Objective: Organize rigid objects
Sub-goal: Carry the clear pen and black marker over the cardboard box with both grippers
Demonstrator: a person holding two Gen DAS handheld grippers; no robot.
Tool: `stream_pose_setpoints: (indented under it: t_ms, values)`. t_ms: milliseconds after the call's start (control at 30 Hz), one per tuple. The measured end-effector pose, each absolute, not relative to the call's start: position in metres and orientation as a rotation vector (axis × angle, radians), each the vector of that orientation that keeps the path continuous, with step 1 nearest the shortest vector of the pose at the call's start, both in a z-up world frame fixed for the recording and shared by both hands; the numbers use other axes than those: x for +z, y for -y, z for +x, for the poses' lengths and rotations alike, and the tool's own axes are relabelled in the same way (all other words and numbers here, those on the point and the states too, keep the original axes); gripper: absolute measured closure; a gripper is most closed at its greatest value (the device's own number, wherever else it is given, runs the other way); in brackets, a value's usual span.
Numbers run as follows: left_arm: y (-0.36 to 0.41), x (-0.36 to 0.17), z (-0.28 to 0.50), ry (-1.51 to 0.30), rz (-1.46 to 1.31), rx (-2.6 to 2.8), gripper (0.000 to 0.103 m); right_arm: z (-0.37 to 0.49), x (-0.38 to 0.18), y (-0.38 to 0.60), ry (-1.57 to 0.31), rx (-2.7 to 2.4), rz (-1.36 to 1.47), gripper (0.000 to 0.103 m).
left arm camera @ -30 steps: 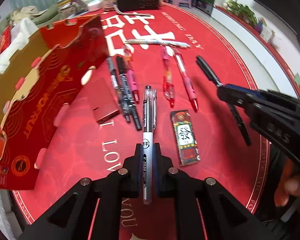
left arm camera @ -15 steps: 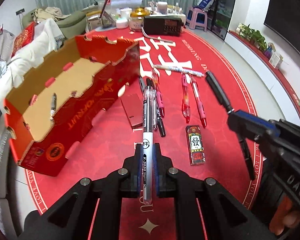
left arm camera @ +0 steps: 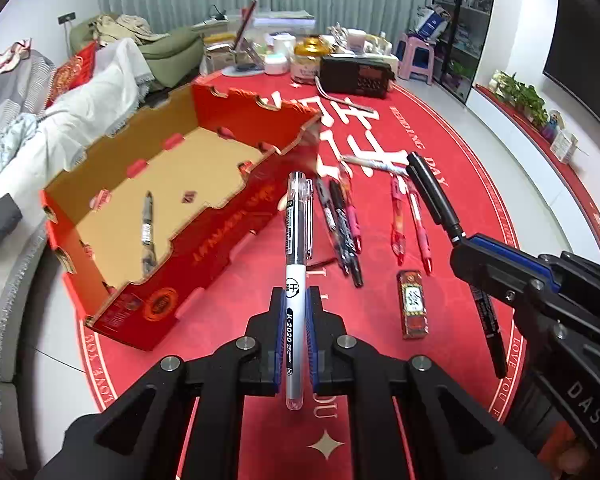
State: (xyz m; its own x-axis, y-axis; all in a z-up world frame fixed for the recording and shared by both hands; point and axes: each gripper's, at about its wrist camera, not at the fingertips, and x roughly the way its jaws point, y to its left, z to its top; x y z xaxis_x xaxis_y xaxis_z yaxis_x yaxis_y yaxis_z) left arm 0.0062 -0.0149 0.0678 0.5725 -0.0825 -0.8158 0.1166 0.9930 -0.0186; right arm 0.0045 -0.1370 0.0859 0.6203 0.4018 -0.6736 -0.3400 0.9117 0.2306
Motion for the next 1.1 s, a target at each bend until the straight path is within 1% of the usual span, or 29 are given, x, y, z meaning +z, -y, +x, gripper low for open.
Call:
stream_pose_setpoints:
  t_ms: [267,567,1100]
  values:
    - [-0.010,0.084,0.004,-0.910,-0.009,-0.063,0.093,0.013,0.104,0.113,-0.754,0.470,0.047,0.093]
    - [-0.040,0.090,0.013,-0.901,-0.047,-0.005,0.094,0.027,0.121,0.079,-0.730,0.528,0.014,0.093]
    - [-0.083,0.087,0.033,-0.907,-0.107,0.048,0.094,0.059,0.122,0.036,-0.761,0.574,-0.001,0.093]
